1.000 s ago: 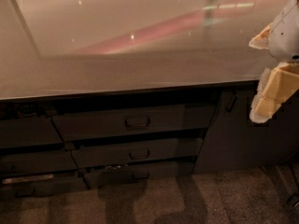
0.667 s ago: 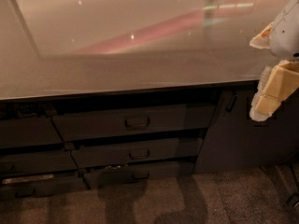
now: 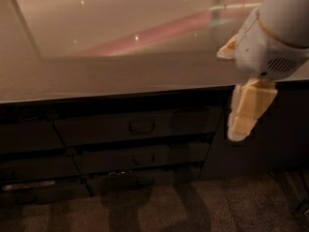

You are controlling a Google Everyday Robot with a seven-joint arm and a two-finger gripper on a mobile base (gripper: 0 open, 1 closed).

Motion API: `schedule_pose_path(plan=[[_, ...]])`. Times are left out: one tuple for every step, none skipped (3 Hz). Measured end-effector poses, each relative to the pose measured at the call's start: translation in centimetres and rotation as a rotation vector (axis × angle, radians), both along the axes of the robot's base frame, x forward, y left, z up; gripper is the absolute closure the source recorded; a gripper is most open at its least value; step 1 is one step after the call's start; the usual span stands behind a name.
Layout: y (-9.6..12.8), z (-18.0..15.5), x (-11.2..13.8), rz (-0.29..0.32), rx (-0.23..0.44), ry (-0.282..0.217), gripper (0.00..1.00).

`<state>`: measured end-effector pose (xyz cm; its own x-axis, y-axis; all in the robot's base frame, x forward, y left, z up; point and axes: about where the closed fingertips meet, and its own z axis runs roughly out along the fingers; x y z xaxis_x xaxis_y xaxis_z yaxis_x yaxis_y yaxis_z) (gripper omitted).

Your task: Open top drawer

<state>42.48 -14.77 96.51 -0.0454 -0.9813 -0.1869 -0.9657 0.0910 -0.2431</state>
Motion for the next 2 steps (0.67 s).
schedule_pose_path(plan=[[2.77,-0.59,-1.24,0.077,-0.021,0.003,0.0],[2.77,-0.59,-1.24,0.077,-0.02,0.003,0.0]])
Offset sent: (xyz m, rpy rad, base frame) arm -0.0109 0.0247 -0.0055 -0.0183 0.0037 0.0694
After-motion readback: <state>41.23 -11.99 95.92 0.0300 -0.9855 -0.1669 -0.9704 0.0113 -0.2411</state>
